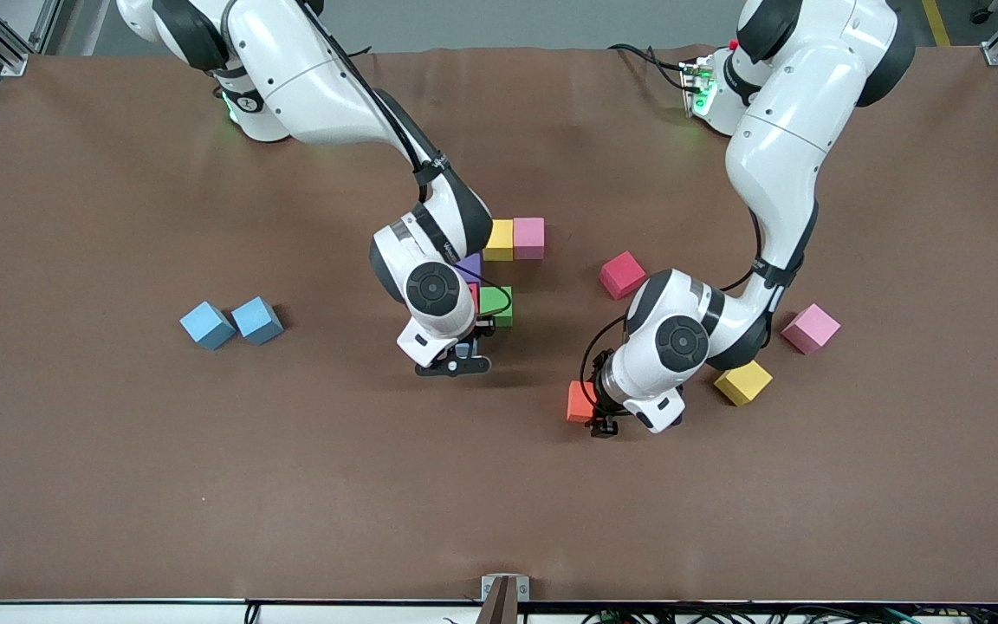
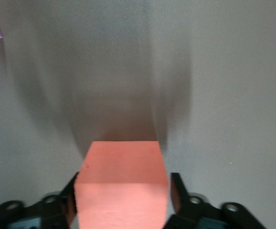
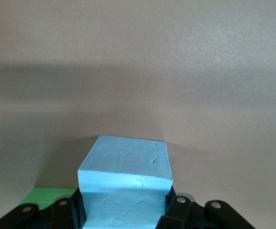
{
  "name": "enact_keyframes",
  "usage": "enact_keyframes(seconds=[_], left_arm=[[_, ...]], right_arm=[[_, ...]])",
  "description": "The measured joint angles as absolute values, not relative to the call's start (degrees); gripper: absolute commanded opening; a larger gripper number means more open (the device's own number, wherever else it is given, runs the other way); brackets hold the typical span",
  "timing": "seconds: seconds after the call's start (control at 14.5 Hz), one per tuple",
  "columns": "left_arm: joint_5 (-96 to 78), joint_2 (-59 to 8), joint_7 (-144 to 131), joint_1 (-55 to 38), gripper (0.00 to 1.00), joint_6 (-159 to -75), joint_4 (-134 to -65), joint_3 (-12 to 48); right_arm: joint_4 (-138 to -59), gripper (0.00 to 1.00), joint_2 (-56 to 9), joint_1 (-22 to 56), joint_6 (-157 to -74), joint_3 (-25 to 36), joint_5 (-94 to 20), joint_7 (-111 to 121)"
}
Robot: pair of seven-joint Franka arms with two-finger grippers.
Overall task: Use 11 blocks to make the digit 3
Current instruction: 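Carry the orange cube to the cluster while the right gripper reaches light blue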
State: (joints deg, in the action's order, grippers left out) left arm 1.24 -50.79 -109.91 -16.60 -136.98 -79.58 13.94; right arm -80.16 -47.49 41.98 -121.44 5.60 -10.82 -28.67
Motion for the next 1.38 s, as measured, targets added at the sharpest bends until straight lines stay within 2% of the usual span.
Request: enact_keyframes(seconds=[0.14,0.28,0.35,0.48,0.55,0.62,0.69,1.04,1.38], left_arm=[[1.2,-50.7,-109.7,-16.6,0.18,-137.2,-79.5,14.0],[1.2,-50.7,-109.8,-16.6,0.17,-137.3,-79.4,14.2],[1.2,-50.7,-109.9,-16.6,0.21,-137.3,-79.4,14.5],[1.2,-50.2,-110.5,-16.7,0.20,-137.2,-79.8,15.0],[1.2,-49.7,-110.9,-16.6,0.20,-137.2,-80.3,15.5],[1.2,-49.0,-112.0,-16.6,0.20,-137.1,-81.2,16.3],[1.2,-47.9,-113.6,-16.7,0.19,-137.0,-82.6,16.9],[1.2,-39.2,-122.5,-20.6,0.19,-138.8,-95.2,18.5],[3.7,-34.5,-133.1,-25.3,0.19,-145.5,-106.3,18.4]], right_arm=[[-80.2,0.47,-47.5,42.0,-121.1,5.5,-10.8,-28.7],[-80.2,0.47,-47.4,42.0,-120.8,5.3,-10.8,-28.7],[-80.2,0.47,-47.4,42.1,-120.7,5.3,-10.9,-28.8],[-80.2,0.47,-47.4,42.1,-120.6,5.2,-11.0,-28.8],[-80.2,0.55,-47.4,42.1,-120.6,5.2,-11.0,-28.8],[-80.2,0.75,-47.4,42.1,-120.5,5.2,-11.1,-28.9],[-80.2,1.00,-47.4,42.1,-120.5,5.2,-11.1,-28.9],[-80.3,1.00,-47.6,41.7,-119.6,5.1,-11.9,-29.0],[-74.8,1.00,-43.9,38.1,-109.4,5.3,-12.0,-28.9]])
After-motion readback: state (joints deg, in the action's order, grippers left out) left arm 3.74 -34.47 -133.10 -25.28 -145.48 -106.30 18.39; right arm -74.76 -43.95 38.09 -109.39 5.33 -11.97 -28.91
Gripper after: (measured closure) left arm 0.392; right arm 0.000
